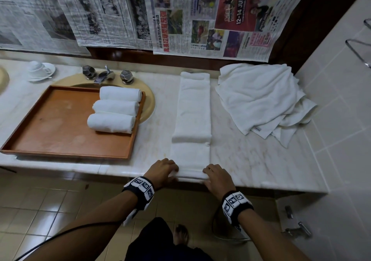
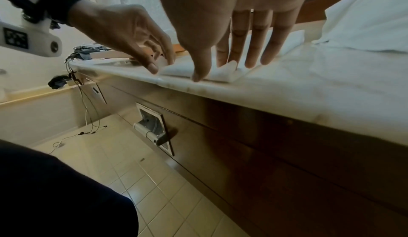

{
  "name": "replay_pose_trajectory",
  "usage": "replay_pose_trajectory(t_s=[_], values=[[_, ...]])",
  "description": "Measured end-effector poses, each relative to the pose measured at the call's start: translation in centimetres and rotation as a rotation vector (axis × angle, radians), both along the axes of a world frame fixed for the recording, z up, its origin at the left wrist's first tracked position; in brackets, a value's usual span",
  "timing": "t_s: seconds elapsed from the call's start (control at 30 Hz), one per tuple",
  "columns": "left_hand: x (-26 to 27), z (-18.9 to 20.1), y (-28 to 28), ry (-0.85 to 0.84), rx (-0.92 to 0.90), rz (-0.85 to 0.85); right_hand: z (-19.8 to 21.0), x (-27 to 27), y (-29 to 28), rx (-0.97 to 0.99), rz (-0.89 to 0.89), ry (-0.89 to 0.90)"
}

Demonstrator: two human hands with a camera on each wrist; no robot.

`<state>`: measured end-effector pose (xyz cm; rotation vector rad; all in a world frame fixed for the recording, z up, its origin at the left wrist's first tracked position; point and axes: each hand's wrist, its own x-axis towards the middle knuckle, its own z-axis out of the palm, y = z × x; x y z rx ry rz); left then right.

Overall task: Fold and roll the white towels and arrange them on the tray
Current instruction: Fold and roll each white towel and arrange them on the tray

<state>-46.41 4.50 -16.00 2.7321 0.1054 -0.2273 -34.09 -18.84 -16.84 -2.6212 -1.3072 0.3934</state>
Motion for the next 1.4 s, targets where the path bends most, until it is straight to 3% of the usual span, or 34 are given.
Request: replay_pose_trajectory(t_s=[0.23, 0.4, 0.53, 0.63, 0.73, 0.9, 1.03, 1.2, 1.3, 1.4], values=[[0.2, 0.0, -0.1, 0.055, -0.059, 0.071, 0.1, 1.1, -0.1, 0.034, 0.040, -0.040], [-0.1, 0.9, -0.3, -0.009, -0.004, -0.017, -0.2, 1.1, -0.6, 0.083, 0.064, -0.066], [0.3, 0.4, -0.1, -0.001, 0.046, -0.017, -0.4, 1.4, -0.7, 0.135, -0.046, 0.017], [1.0, 1.2, -0.5, 0.060, 0.015, 0.001, 0.3, 1.8, -0.6, 0.101, -0.085, 0.176], [1.5, 1.4, -0.6, 0.121, -0.120, 0.168, 0.9, 2.0, -0.5, 0.150, -0.184, 0.291], [1.4, 1.2, -0.4, 0.059, -0.212, 0.303, 1.7, 2.1, -0.3, 0.185, -0.360, 0.358], [1.5, 0.9, -0.7, 0.030, -0.143, 0.281, 1.6, 2.0, -0.4, 0.113, -0.282, 0.207], [0.1, 0.1, -0.7, -0.051, -0.040, 0.079, 0.6, 1.6, -0.7, 0.076, -0.108, 0.007], [0.1, 0.0, -0.2, -0.054, 0.145, -0.005, 0.0, 1.3, -1.7, 0.116, 0.002, -0.003], [0.8, 0.2, -0.3, -0.080, 0.152, -0.015, -0.3, 1.5, -1.8, 0.137, 0.003, 0.037]])
